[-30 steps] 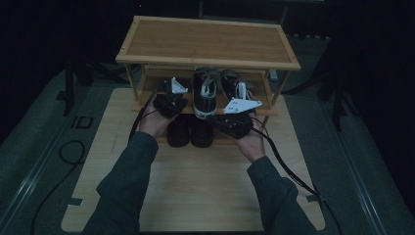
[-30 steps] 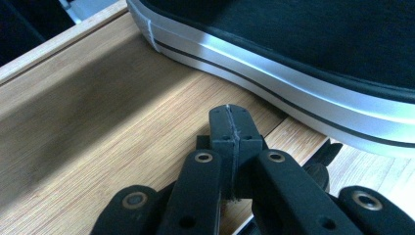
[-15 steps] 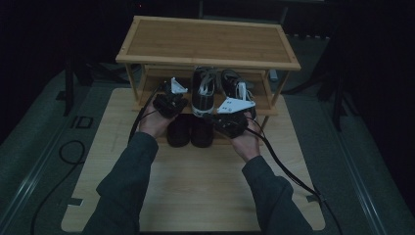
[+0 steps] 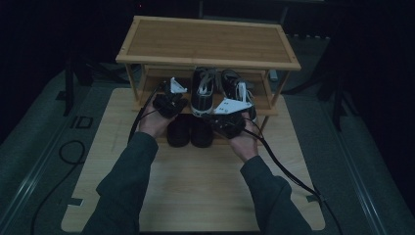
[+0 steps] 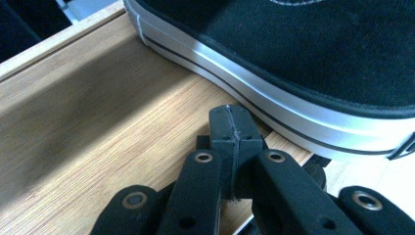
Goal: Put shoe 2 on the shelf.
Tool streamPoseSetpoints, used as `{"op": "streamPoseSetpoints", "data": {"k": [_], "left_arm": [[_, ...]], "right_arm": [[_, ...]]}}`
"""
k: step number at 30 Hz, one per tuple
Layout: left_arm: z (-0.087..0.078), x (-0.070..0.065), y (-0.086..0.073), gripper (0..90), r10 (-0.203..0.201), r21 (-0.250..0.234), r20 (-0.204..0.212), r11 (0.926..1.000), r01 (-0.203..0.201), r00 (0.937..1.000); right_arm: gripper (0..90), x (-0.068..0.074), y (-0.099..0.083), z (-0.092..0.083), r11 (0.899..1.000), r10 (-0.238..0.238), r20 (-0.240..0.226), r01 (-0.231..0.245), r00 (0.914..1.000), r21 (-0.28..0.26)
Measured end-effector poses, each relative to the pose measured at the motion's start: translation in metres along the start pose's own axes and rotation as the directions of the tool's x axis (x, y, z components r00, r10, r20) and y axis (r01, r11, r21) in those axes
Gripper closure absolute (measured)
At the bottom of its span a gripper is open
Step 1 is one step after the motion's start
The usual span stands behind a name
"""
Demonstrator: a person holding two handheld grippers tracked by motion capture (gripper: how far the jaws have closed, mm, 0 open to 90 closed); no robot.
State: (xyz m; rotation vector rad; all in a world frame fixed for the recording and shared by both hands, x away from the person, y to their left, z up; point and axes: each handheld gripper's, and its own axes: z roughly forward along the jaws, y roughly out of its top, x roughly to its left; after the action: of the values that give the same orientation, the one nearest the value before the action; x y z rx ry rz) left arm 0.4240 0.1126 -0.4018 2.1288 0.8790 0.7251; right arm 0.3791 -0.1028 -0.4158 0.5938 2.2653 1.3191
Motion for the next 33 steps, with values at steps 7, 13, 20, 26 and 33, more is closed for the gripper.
{"op": "streamPoseSetpoints", "data": {"k": [7,13,20,26,33], "left_arm": [[0.000,0.000,0.000,90.0,-0.005,0.000,0.003,1.0000,0.005,1.0000],[0.000,0.001,0.000,90.0,-0.008,-0.001,0.006,1.0000,0.008,1.0000],[0.000,0.002,0.000,90.0,-0.006,-0.001,0.009,1.0000,0.006,0.9999],[0.000,0.002,0.000,90.0,-0.005,0.000,0.010,1.0000,0.005,0.9999],[0.000,0.002,0.000,90.0,-0.007,0.000,0.011,1.0000,0.007,0.9999]], "right_arm": [[89.8,-0.006,-0.006,-0.016,1.000,-0.006,-0.003,0.006,1.0000,0.014],[89.6,-0.011,-0.013,-0.030,0.998,-0.019,-0.025,0.020,0.9995,0.051],[89.2,-0.024,-0.021,-0.045,0.997,0.001,-0.071,0.004,0.9975,0.080],[87.9,-0.029,-0.024,-0.055,0.994,0.001,-0.086,0.008,0.9963,0.105],[87.0,-0.035,-0.026,-0.066,0.993,0.007,-0.097,0.004,0.9952,0.114]]}}
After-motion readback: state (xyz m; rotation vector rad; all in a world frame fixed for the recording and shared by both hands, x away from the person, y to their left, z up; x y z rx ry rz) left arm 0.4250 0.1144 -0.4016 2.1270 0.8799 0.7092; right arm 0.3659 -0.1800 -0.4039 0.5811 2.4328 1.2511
